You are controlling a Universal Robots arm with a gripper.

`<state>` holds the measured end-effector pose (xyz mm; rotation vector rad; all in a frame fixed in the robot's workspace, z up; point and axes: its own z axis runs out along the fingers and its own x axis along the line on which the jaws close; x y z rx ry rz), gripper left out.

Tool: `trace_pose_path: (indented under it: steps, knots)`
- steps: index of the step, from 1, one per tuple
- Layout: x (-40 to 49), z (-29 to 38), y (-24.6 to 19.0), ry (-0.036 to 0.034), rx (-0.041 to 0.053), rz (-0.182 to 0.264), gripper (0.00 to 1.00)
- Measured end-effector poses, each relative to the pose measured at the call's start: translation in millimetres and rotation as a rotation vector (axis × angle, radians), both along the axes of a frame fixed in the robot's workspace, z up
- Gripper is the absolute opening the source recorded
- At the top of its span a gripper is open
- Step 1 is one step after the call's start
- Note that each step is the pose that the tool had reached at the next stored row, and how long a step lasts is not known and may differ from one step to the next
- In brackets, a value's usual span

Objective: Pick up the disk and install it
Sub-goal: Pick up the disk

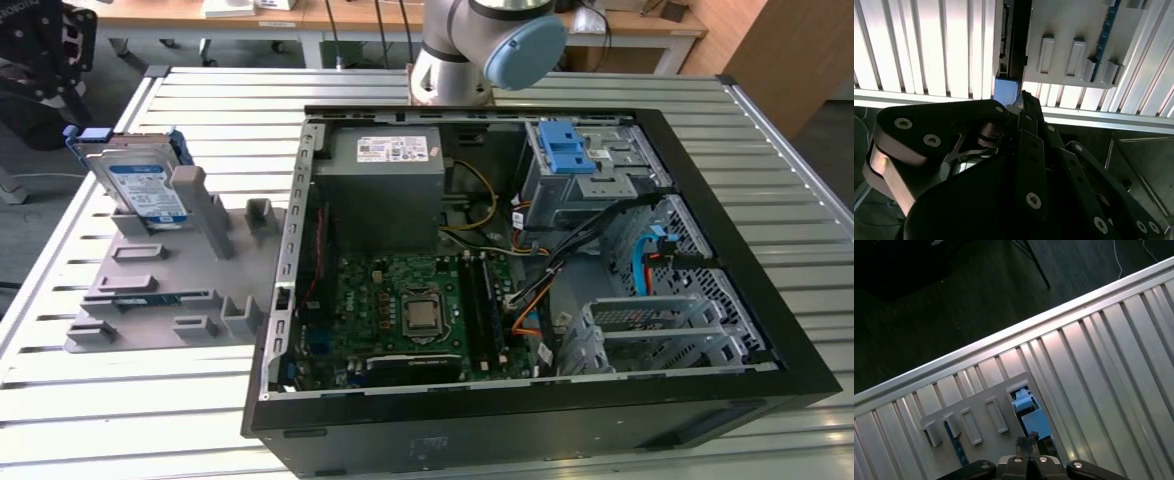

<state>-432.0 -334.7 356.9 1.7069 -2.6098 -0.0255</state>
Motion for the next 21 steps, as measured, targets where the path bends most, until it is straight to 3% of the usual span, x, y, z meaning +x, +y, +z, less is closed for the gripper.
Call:
trace_pose_path:
  steps: [9, 21]
  knots:
    - [0.0, -1.1, 0.0, -0.0166, 0.0004, 0.133, 0.11]
    - [0.0, -1.1, 0.0, -0.0178, 0.0003, 0.147, 0.11]
